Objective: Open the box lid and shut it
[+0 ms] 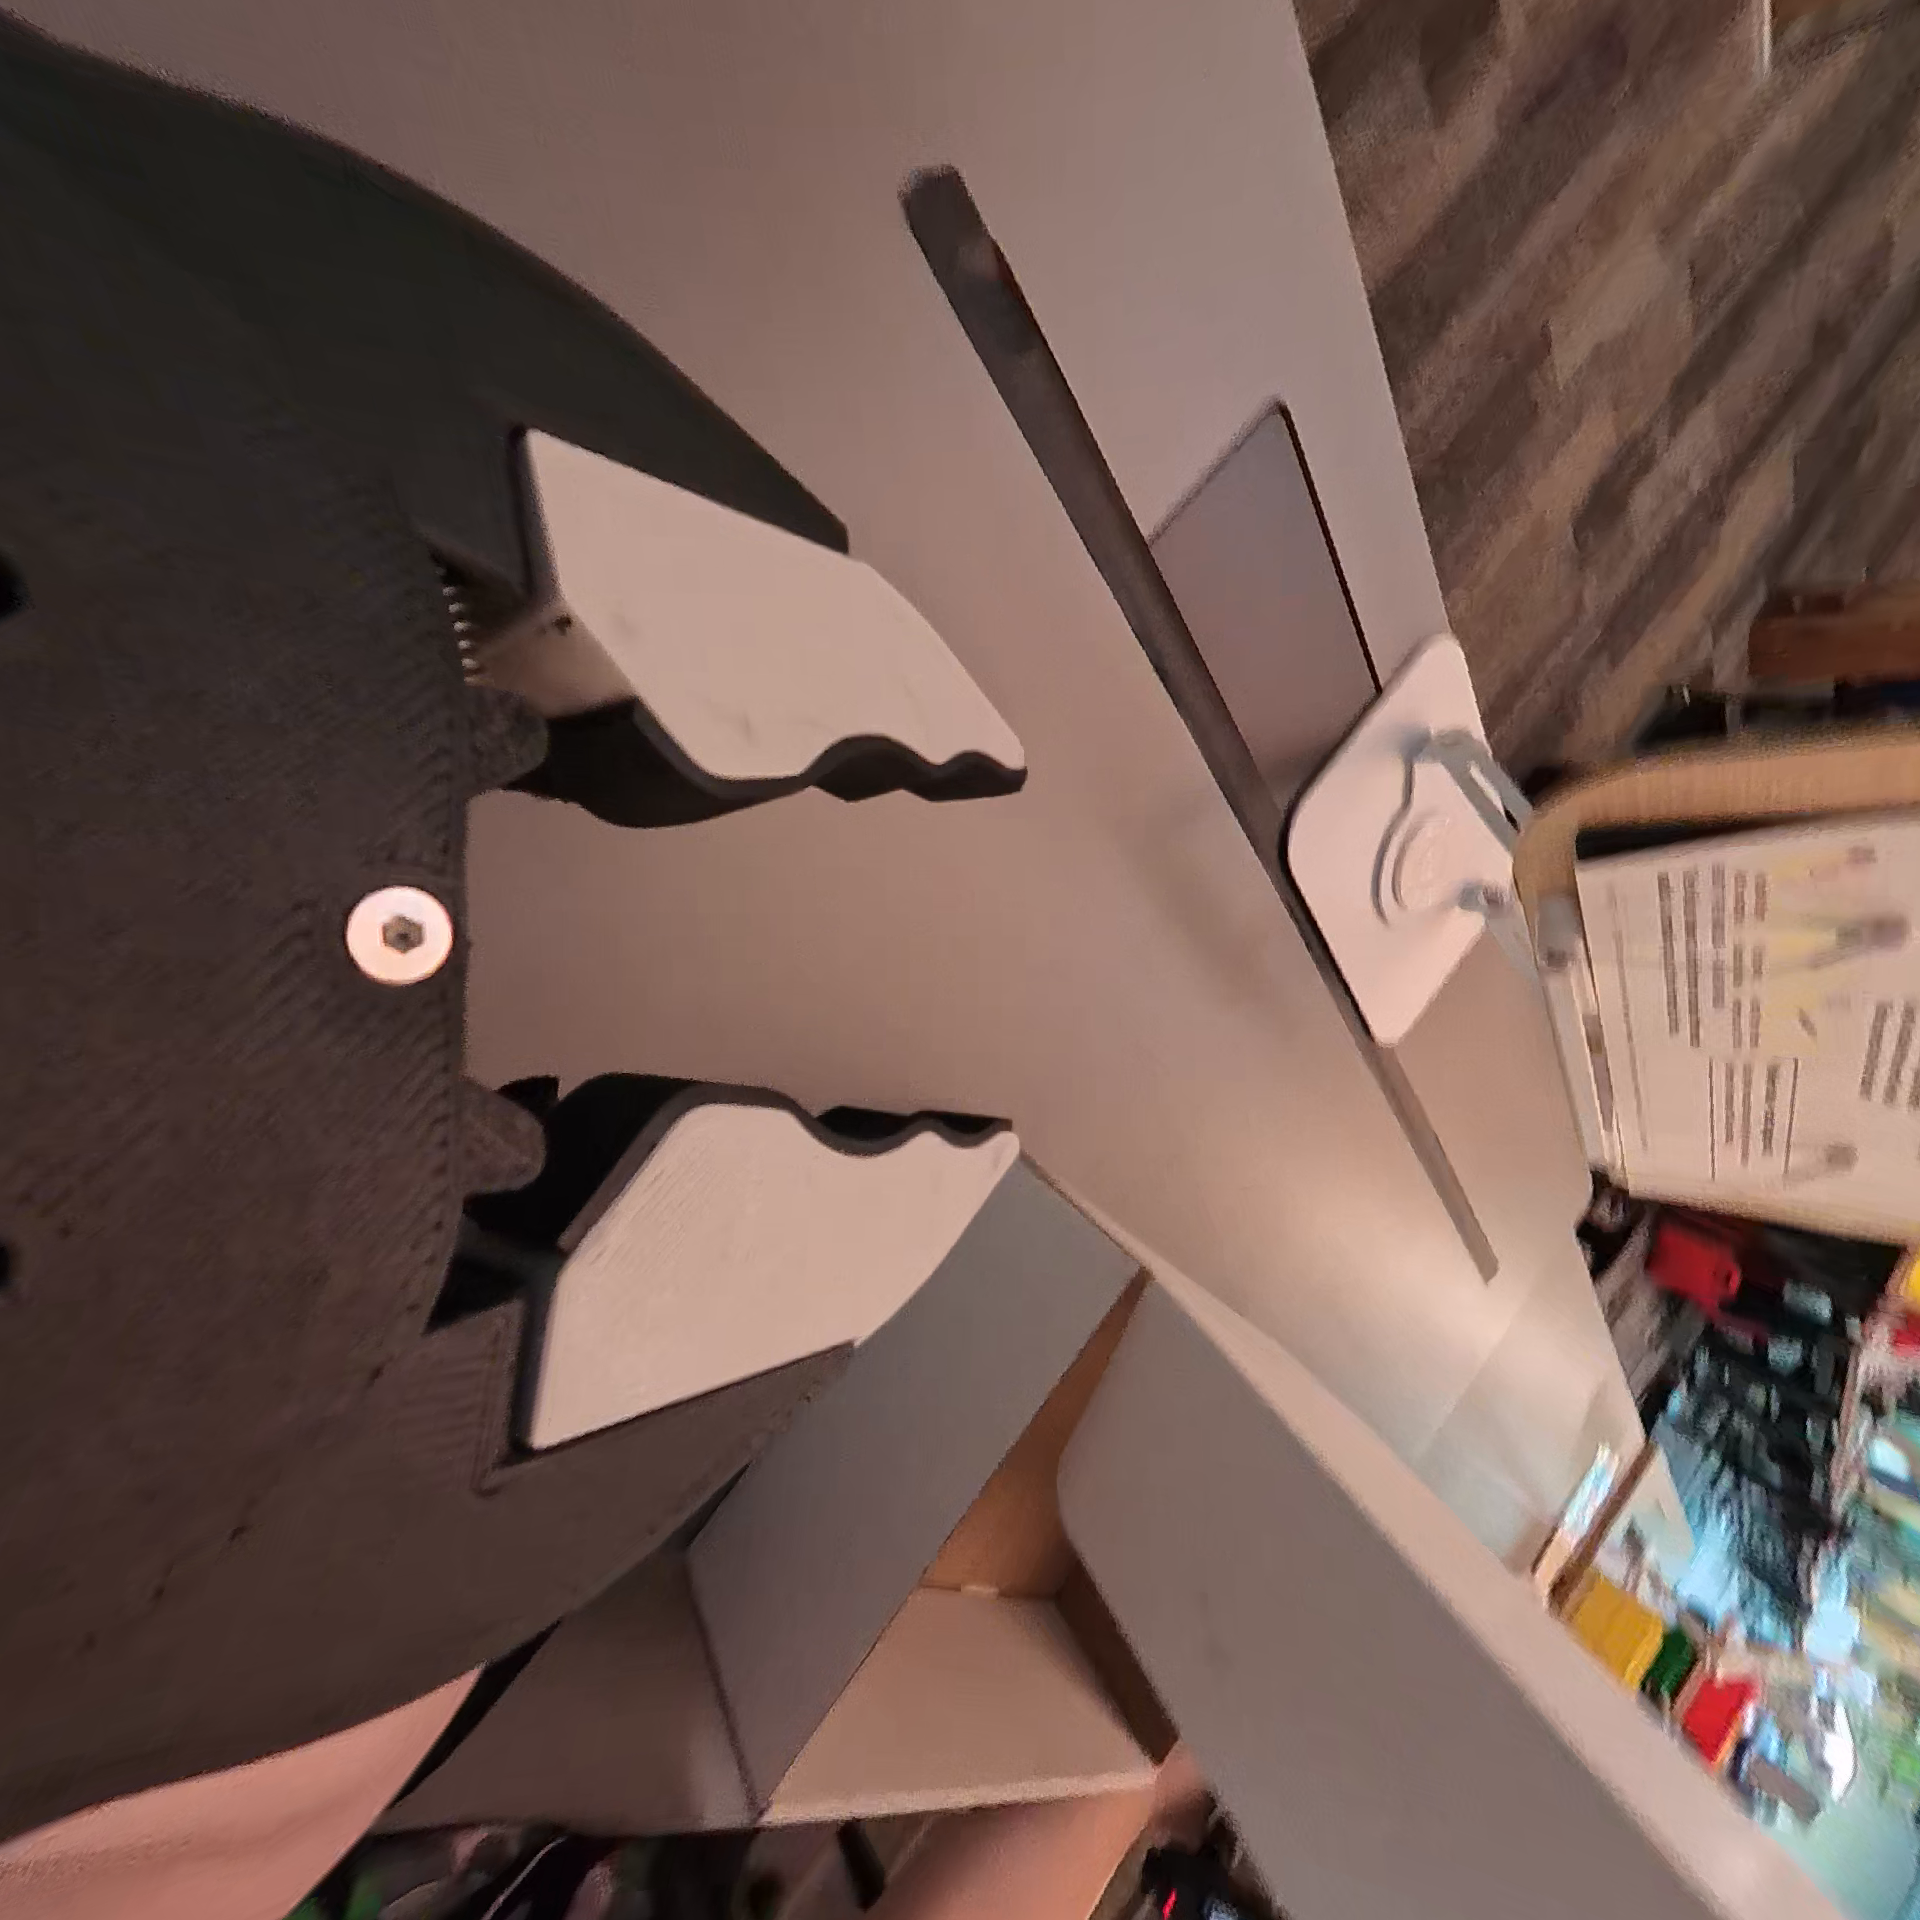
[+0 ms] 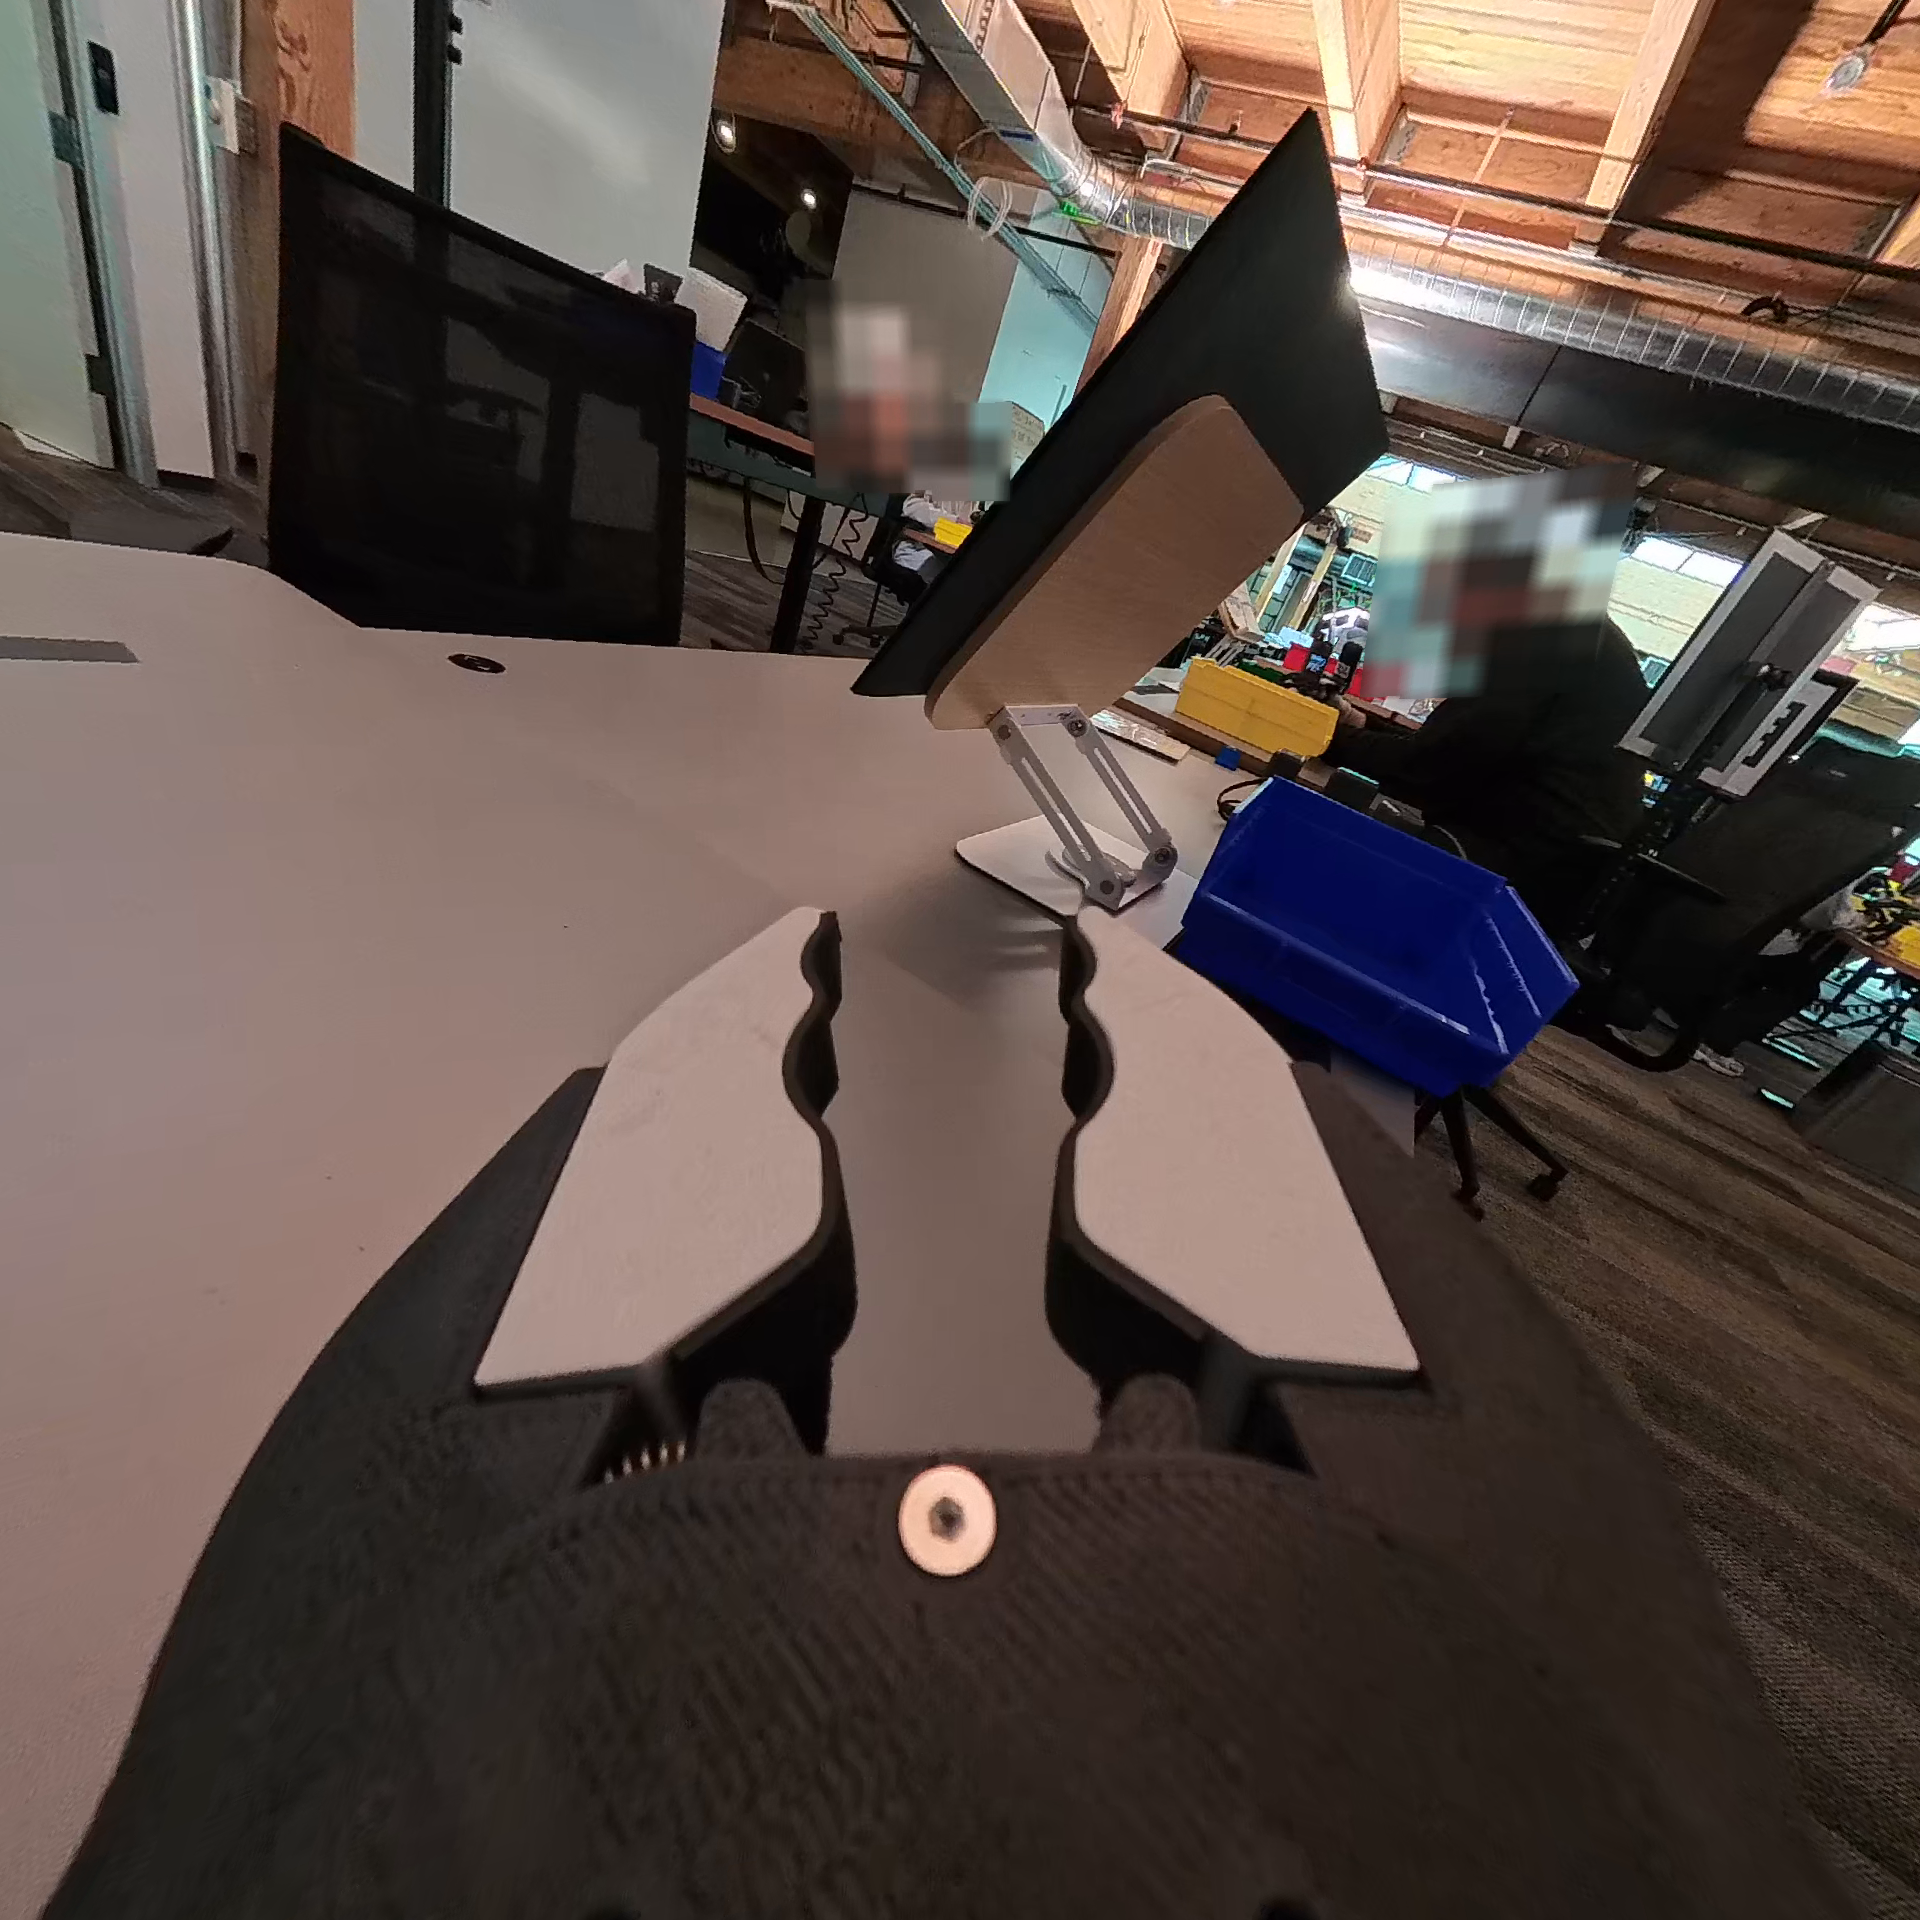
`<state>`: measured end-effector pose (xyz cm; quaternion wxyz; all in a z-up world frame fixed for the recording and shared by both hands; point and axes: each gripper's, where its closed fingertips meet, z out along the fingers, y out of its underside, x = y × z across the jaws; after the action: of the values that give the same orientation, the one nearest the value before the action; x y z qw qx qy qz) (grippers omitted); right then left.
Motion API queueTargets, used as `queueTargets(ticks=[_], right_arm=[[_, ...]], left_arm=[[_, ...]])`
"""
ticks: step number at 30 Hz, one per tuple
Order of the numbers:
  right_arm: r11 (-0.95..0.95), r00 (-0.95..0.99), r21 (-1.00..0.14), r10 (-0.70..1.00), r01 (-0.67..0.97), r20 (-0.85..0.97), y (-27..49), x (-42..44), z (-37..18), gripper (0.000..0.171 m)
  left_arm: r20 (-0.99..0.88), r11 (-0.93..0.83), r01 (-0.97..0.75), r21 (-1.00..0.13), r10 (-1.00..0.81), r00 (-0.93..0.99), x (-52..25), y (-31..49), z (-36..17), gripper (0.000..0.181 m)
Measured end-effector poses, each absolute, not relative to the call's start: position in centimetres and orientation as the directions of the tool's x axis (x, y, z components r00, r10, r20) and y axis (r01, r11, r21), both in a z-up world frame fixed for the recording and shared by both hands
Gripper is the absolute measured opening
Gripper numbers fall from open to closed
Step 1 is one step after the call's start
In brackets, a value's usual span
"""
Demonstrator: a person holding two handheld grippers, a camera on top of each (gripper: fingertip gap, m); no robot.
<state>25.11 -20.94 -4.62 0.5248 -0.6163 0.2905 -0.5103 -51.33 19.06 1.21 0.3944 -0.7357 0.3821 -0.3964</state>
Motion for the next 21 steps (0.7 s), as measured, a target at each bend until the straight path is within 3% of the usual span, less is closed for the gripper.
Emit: queueTargets(ticks=[4, 8, 13, 19, 21], right_arm=[[-0.278, 0.315, -0.945, -0.893, 0.173, 0.320, -20.9, 25.1, -4.7, 0.040], [-0.271, 0.322, -0.947, -0.893, 0.170, 0.314, -20.9, 25.1, -4.8, 0.040], [-0.270, 0.326, -0.948, -0.893, 0.166, 0.311, -20.8, 25.1, -4.8, 0.040], [-0.272, 0.329, -0.948, -0.891, 0.164, 0.312, -20.8, 25.1, -4.9, 0.040], [-0.271, 0.330, -0.949, -0.891, 0.163, 0.312, -20.8, 25.0, -4.9, 0.040]], left_arm=[[0.173, -0.180, -0.260, -0.949, -0.984, 0.052, -48.7, 13.6, 3.6, 0.052], [-0.012, 0.032, -0.236, -0.971, -0.996, -0.085, -47.5, 10.7, 5.3, 0.055], [-0.074, 0.092, -0.211, -0.973, -0.993, -0.088, -47.8, 9.9, 5.9, 0.063], [-0.053, 0.052, -0.206, -0.977, -0.999, 0.001, -48.7, 10.9, 6.0, 0.070], [-0.045, 0.028, -0.215, -0.976, -0.996, 0.072, -48.9, 11.9, 5.9, 0.080]])
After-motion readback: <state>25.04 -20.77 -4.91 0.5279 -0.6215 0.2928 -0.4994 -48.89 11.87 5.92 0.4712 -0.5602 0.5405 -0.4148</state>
